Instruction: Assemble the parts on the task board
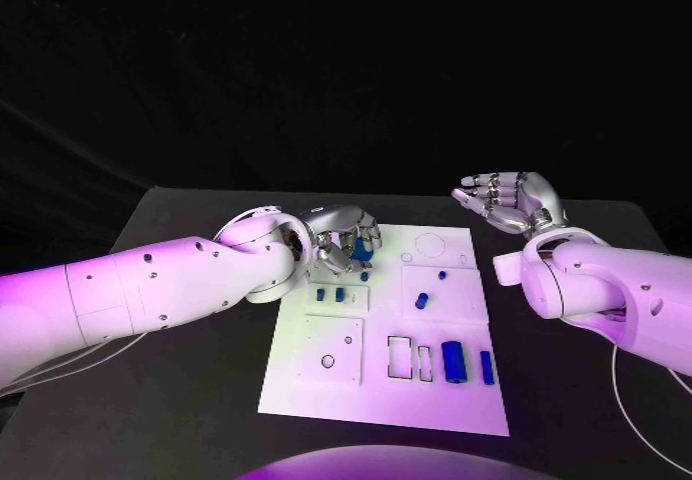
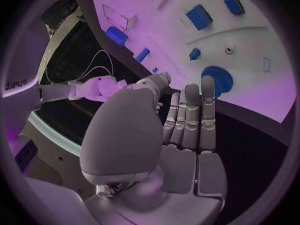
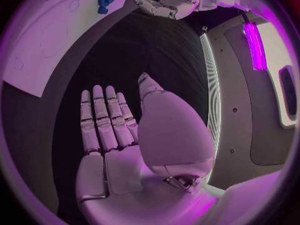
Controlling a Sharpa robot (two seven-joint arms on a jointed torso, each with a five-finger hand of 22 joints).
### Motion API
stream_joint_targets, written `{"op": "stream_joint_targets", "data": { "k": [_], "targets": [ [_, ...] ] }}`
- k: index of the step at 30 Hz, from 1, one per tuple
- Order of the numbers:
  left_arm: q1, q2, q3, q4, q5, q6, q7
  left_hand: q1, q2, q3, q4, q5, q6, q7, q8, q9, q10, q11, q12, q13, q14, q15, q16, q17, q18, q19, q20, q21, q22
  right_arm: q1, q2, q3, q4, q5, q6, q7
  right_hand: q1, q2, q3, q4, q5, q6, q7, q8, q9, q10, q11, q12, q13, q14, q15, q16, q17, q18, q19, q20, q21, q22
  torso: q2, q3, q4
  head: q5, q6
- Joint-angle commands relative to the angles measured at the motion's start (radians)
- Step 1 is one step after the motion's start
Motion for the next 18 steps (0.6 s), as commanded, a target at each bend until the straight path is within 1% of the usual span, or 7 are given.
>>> {"op": "stream_joint_targets", "data": {
  "k": [1,4,5,9,14,18],
  "targets": [
    [0.000,0.020,-0.001,-0.018,-0.162,0.089,0.027,0.001,-0.003,-0.006,-0.006,0.000,0.016,-0.002,-0.010,-0.019,0.010,-0.002,-0.008,-0.014,0.006,-0.001,0.021,-0.003,0.012,-0.004,0.000,0.013,0.010,-0.001,0.001,0.000,0.003,-0.012,0.016,-0.006,0.001,0.007,0.001,-0.004,-0.004,0.007,0.016,0.005,0.000,0.006,-0.001,0.001,0.001,0.002,-0.005,-0.003,-0.001,0.011,-0.007,-0.003,0.004,-0.001,0.000,0.0000,-0.0011,-0.001,-0.001],
    [-0.002,0.039,-0.002,-0.038,-0.189,0.129,0.023,0.000,0.000,-0.007,-0.007,0.002,0.032,-0.006,-0.016,-0.033,0.016,-0.002,-0.012,-0.025,0.009,-0.002,0.040,-0.006,0.012,-0.004,-0.001,0.024,0.019,-0.001,0.001,0.000,0.004,-0.012,0.016,-0.007,0.001,0.006,0.000,-0.004,-0.004,0.007,0.017,0.005,0.000,0.006,-0.001,0.001,0.000,0.003,-0.005,-0.002,-0.002,0.011,-0.006,-0.003,0.004,-0.001,0.000,-0.0001,-0.0013,-0.001,-0.001],
    [-0.004,0.045,-0.003,-0.044,-0.195,0.136,0.022,-0.004,0.001,-0.006,-0.005,0.002,0.047,-0.008,-0.019,-0.042,0.025,-0.002,-0.013,-0.031,0.008,-0.002,0.047,-0.009,0.012,-0.005,-0.001,0.029,0.024,-0.001,0.001,0.000,0.004,-0.012,0.016,-0.007,0.001,0.006,0.000,-0.004,-0.004,0.007,0.017,0.005,0.000,0.006,-0.001,0.001,0.000,0.003,-0.005,-0.002,-0.002,0.011,-0.006,-0.003,0.004,-0.001,0.001,-0.0004,-0.0010,-0.002,-0.001],
    [-0.008,0.059,-0.003,-0.062,-0.206,0.156,0.019,-0.012,-0.002,-0.008,-0.001,0.002,0.067,-0.005,-0.029,-0.058,0.041,0.001,-0.017,-0.043,0.012,0.002,0.067,-0.015,0.012,-0.004,0.001,0.039,0.033,-0.001,0.000,0.000,0.006,-0.012,0.017,-0.008,0.000,0.005,-0.001,-0.004,-0.004,0.006,0.018,0.004,0.000,0.005,0.000,0.000,0.000,0.003,-0.005,-0.002,-0.002,0.011,-0.006,-0.003,0.005,-0.002,0.001,-0.0004,-0.0008,-0.004,-0.002],
    [-0.011,0.074,-0.003,-0.082,-0.212,0.176,0.010,-0.015,-0.002,-0.010,0.000,0.001,0.073,-0.004,-0.034,-0.064,0.044,0.001,-0.020,-0.048,0.013,0.002,0.075,-0.017,0.012,-0.004,0.002,0.042,0.036,-0.001,-0.001,0.000,0.007,-0.012,0.017,-0.009,0.000,0.005,-0.001,-0.004,-0.004,0.006,0.018,0.004,0.000,0.005,0.000,0.000,0.000,0.003,-0.005,-0.002,-0.002,0.011,-0.006,-0.003,0.005,-0.002,0.000,0.0006,0.0003,-0.007,-0.004],
    [-0.012,0.081,-0.003,-0.091,-0.213,0.188,0.000,-0.015,-0.002,-0.010,0.000,0.001,0.079,-0.001,-0.037,-0.069,0.046,0.002,-0.023,-0.053,0.014,0.003,0.083,-0.018,0.012,-0.004,0.003,0.046,0.039,-0.001,-0.001,0.000,0.008,-0.012,0.017,-0.010,0.000,0.005,-0.001,-0.004,-0.004,0.006,0.018,0.004,0.000,0.005,0.000,0.000,0.000,0.003,-0.005,-0.002,-0.002,0.011,-0.006,-0.003,0.005,-0.002,0.000,-0.0001,0.0003,-0.008,-0.006]
  ]
}}
